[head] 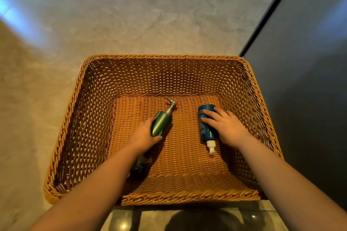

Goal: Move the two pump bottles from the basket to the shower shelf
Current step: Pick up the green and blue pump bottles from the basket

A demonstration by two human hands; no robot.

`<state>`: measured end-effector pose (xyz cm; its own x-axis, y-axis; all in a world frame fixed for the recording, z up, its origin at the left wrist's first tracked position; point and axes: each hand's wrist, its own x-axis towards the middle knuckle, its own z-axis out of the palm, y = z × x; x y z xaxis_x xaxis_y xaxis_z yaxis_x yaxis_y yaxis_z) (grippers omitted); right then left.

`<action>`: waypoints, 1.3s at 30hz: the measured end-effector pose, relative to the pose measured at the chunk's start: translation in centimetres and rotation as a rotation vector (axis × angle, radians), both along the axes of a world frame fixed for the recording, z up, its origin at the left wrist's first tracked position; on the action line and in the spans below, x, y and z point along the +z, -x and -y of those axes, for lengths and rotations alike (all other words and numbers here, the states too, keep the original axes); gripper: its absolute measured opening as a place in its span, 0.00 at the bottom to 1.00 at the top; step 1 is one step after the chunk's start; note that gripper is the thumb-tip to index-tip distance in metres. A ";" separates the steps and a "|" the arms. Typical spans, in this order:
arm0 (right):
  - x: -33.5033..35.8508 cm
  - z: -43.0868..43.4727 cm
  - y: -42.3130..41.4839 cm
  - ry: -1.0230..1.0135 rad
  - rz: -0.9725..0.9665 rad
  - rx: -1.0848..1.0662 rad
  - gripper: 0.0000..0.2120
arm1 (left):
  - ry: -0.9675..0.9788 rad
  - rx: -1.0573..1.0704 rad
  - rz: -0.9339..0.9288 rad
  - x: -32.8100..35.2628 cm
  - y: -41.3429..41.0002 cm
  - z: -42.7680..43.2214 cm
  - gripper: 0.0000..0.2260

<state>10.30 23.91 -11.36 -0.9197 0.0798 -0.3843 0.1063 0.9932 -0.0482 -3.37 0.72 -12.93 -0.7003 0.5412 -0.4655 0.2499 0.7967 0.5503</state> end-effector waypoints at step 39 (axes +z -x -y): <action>-1.7 1.7 1.7 0.609 -0.153 -0.575 0.35 | 0.014 0.192 0.380 -0.3 0.4 -0.4 0.35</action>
